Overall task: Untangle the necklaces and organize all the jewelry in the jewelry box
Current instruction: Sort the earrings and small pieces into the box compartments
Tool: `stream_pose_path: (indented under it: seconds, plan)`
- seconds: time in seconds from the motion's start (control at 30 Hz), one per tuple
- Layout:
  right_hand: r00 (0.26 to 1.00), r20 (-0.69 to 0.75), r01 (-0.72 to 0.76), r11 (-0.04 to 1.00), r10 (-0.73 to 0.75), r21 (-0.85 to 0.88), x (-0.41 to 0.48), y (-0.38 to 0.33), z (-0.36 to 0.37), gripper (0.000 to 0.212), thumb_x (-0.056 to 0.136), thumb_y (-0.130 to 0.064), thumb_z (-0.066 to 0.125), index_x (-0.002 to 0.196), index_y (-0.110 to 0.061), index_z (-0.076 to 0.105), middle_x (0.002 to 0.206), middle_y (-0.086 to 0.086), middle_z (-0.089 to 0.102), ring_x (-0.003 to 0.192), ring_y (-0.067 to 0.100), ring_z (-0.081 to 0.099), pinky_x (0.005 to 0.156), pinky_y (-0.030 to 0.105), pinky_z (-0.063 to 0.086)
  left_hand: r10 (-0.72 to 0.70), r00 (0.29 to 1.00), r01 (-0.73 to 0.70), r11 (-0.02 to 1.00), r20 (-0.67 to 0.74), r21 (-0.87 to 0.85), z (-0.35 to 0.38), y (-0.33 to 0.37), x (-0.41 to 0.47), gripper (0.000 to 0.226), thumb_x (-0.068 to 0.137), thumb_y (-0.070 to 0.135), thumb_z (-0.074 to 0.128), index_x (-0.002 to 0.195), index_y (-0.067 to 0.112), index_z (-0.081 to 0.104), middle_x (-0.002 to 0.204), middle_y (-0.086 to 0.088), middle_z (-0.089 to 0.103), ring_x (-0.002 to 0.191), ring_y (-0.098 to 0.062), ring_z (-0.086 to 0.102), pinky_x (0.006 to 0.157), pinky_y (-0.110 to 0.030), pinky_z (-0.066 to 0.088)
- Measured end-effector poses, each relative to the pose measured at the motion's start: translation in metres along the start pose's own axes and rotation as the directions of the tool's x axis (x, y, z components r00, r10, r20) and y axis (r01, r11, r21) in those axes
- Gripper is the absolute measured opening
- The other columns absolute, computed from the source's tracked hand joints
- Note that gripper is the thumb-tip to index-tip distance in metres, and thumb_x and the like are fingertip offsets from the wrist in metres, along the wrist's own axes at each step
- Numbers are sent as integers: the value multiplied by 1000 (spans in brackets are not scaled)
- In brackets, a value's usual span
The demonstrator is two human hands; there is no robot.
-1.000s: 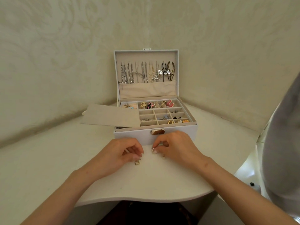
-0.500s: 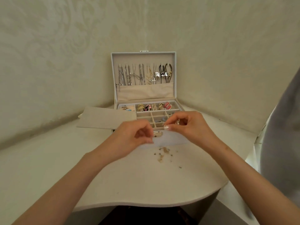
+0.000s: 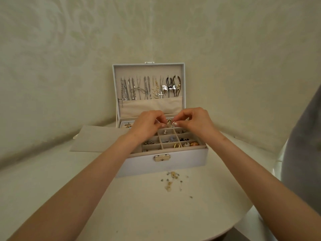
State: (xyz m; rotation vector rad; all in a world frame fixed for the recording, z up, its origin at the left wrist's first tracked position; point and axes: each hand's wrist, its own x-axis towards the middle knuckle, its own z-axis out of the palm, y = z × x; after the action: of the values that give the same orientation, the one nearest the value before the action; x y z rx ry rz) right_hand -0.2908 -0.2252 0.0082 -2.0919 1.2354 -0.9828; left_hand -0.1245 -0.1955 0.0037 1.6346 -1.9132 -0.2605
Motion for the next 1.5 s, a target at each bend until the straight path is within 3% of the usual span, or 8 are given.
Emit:
stream_pose_path:
  seconds: [0.2, 0.43, 0.6, 0.73, 0.87, 0.97, 1.2, 1.5]
  plan:
    - [1000, 19, 20, 987, -17, -157, -2, -2, 1, 12, 81, -23, 72, 92, -28, 73, 85, -9, 69, 66, -2, 52, 62, 18, 38, 20, 994, -15, 999, -106, 51, -9, 2, -16, 6, 89, 13, 60, 90, 18, 64, 101, 2, 61, 87, -14, 56, 81, -31, 45]
    - [988, 108, 102, 994, -106, 36, -55, -7, -17, 12, 78, -11, 74, 79, -23, 74, 67, -12, 60, 49, -4, 46, 51, 10, 32, 127, 982, -120, 991, -142, 54, -6, 10, -61, 12, 85, 6, 63, 88, 18, 64, 92, 8, 62, 92, -11, 55, 81, -28, 42]
    - [967, 208, 169, 982, -148, -83, -82, -1, -13, 14, 78, -19, 75, 77, -33, 74, 55, -18, 57, 54, 0, 49, 55, 16, 32, 208, 973, -194, 972, -100, 133, -2, 2, -69, 20, 89, 5, 55, 104, 17, 63, 108, 3, 64, 104, -16, 52, 87, -32, 39]
    - [941, 304, 227, 942, -148, -245, -95, 3, -4, 12, 83, -24, 69, 87, -35, 73, 49, -11, 47, 58, 0, 51, 58, 21, 36, 340, 932, -317, 933, -127, 170, 2, 1, -79, 7, 86, 24, 57, 90, 20, 61, 98, 8, 61, 96, -12, 46, 83, -28, 38]
    - [920, 370, 246, 926, -129, -288, -97, 10, 8, 19, 87, -26, 65, 96, -40, 72, 53, -17, 50, 66, -10, 48, 57, 16, 28, 422, 902, -409, 903, -90, 129, 7, 4, -96, 16, 81, 36, 58, 82, 21, 59, 95, 9, 54, 93, -10, 43, 80, -21, 35]
    - [909, 390, 279, 913, -151, -297, -96, 13, 9, 20, 86, -23, 64, 96, -39, 73, 64, -47, 46, 68, -15, 48, 54, 12, 26, 467, 883, -459, 880, -46, 124, 10, 6, -107, 15, 82, 36, 58, 80, 21, 59, 87, 11, 54, 86, -4, 43, 76, -17, 33]
    - [919, 376, 242, 922, -118, -301, -97, 22, 8, 14, 82, -27, 68, 89, -39, 73, 53, -22, 51, 65, -11, 49, 55, 13, 27, 404, 898, -429, 891, 175, 149, 20, 6, -125, 29, 75, 55, 50, 85, 29, 60, 84, 17, 59, 79, 6, 42, 64, -11, 29]
    - [914, 389, 242, 924, -115, -297, -97, 23, 7, 4, 81, -30, 70, 82, -34, 70, 65, -40, 49, 66, -6, 49, 55, 14, 29, 332, 924, -368, 906, 190, 206, 21, 2, -132, 17, 80, 43, 66, 85, 28, 61, 89, 13, 58, 89, -3, 47, 62, -17, 33]
